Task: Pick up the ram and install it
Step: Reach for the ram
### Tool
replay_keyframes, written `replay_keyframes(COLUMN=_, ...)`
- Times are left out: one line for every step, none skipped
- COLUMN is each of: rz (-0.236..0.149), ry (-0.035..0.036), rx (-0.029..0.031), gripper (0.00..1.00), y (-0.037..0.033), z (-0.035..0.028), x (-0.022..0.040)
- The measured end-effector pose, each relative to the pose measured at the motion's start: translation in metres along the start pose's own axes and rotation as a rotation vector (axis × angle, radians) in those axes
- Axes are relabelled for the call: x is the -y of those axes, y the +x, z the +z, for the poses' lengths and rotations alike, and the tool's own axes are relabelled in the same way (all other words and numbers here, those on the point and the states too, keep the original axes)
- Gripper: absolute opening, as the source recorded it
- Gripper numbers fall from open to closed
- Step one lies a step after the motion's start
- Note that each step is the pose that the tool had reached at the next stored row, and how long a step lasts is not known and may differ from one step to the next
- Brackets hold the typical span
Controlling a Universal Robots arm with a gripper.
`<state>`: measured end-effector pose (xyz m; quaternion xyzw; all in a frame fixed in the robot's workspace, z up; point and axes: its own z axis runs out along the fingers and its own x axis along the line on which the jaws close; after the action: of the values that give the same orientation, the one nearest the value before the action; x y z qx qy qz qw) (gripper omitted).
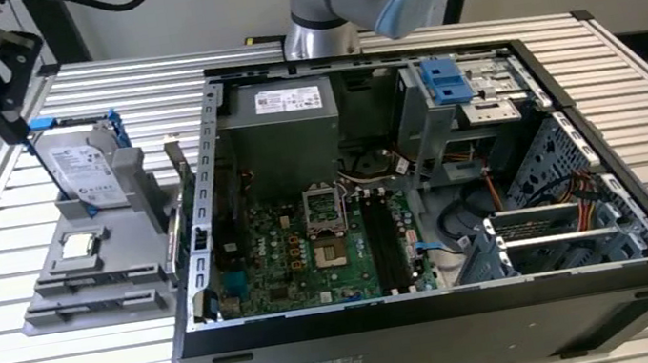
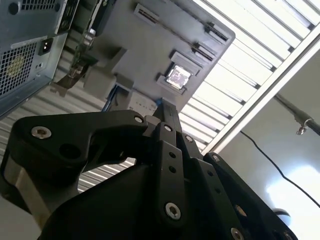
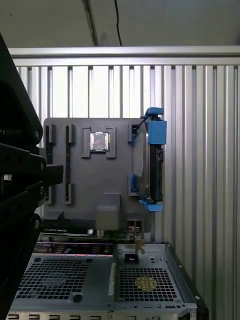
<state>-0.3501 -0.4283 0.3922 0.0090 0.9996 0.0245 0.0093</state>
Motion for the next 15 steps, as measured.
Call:
replay_keyframes(rz=0.0, ry=0.0001, rx=-0.0002, gripper=0.0, y=0.0, z=-0.0002, x=0.0032)
replay_keyframes(rz=0.0, ry=0.0, rx=-0.0003, gripper=0.0, y=-0.0001, z=-0.0002, x=0.0063)
replay_keyframes(rz=0.0, ry=0.0001, rx=-0.0005, gripper=0.0, y=-0.0002, z=-0.0004, x=0.0093)
replay_keyframes(rz=0.0, ry=0.0, rx=-0.0006, gripper=0.0, y=-0.0002, z=-0.0005, x=0.0125)
replay_keyframes(rz=0.001, ry=0.0, rx=-0.0008, gripper=0.0, y=-0.0003, z=-0.0006, x=0.0158)
replay_keyframes(rz=0.001, ry=0.0001, rx=-0.0009, gripper=0.0, y=-0.0004, z=-0.0008, x=0.0189)
replay_keyframes(rz=0.001, ry=0.0001, rx=-0.0012, gripper=0.0, y=-0.0004, z=-0.0009, x=0.0221)
replay_keyframes(rz=0.001, ry=0.0001, rx=-0.0013, gripper=0.0, y=-0.0004, z=-0.001, x=0.0254)
replay_keyframes(rz=0.001, ry=0.0001, rx=-0.0014, gripper=0.0, y=-0.0005, z=-0.0011, x=0.0287)
replay_keyframes(rz=0.002, ry=0.0001, rx=-0.0016, gripper=0.0, y=-0.0006, z=-0.0013, x=0.032)
replay_keyframes(rz=0.002, ry=0.0001, rx=-0.0017, gripper=0.0, y=-0.0007, z=-0.0014, x=0.0354)
replay_keyframes(rz=0.002, ry=0.0001, rx=-0.0019, gripper=0.0, y=-0.0007, z=-0.0015, x=0.0382)
replay_keyframes(rz=0.002, ry=0.0001, rx=-0.0019, gripper=0.0, y=-0.0008, z=-0.0016, x=0.0411)
replay_keyframes(rz=0.002, ry=0.0001, rx=-0.002, gripper=0.0, y=-0.0008, z=-0.0017, x=0.0439)
replay_keyframes(rz=0.002, ry=0.0001, rx=-0.0019, gripper=0.0, y=-0.0008, z=-0.0018, x=0.0465)
